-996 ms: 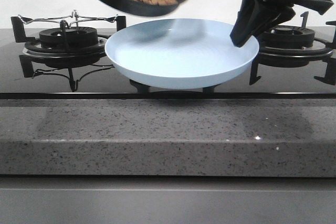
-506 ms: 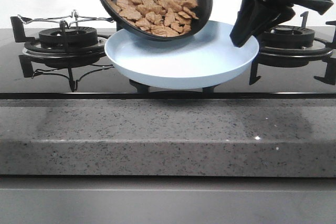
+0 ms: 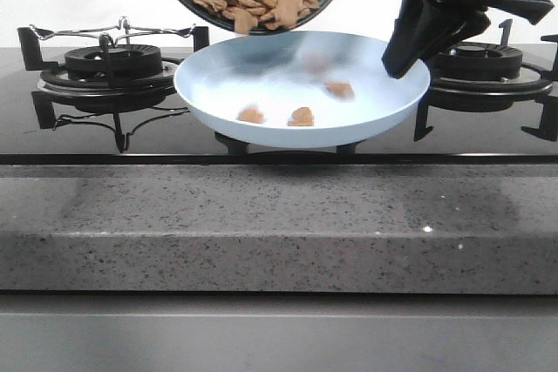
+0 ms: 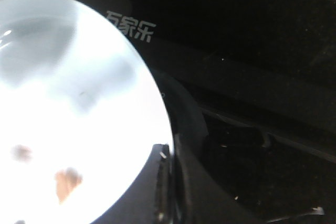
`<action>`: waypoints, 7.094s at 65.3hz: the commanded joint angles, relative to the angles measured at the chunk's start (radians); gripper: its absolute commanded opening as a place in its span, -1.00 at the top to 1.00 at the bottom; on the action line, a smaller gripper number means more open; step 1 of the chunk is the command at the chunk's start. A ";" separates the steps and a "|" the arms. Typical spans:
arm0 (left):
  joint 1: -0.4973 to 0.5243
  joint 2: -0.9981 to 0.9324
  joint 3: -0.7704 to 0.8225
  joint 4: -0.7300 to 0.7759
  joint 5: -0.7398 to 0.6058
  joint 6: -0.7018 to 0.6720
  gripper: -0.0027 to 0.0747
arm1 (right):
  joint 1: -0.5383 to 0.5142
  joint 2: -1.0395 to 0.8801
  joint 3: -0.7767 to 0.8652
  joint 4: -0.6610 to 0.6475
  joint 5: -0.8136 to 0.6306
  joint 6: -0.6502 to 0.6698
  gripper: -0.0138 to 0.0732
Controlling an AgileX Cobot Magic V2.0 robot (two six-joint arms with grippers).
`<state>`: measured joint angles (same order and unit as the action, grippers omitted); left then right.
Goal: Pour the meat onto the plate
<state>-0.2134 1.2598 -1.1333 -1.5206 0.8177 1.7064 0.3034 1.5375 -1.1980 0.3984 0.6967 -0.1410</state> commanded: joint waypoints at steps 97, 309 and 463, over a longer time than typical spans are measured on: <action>-0.003 -0.046 -0.036 -0.290 -0.449 -0.138 0.98 | -0.002 -0.031 -0.026 0.015 -0.029 -0.008 0.84; 0.610 0.267 -0.235 0.310 0.119 -0.914 -0.25 | -0.002 -0.031 -0.026 0.015 -0.029 -0.008 0.84; 0.148 -0.258 0.116 1.279 -0.058 -1.510 -0.20 | -0.098 0.553 -0.932 -0.024 0.247 -0.008 0.84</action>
<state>-0.0570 1.0112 -0.9918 -0.2282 0.8211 0.2053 0.2100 2.1174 -2.0650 0.3613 0.9760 -0.1414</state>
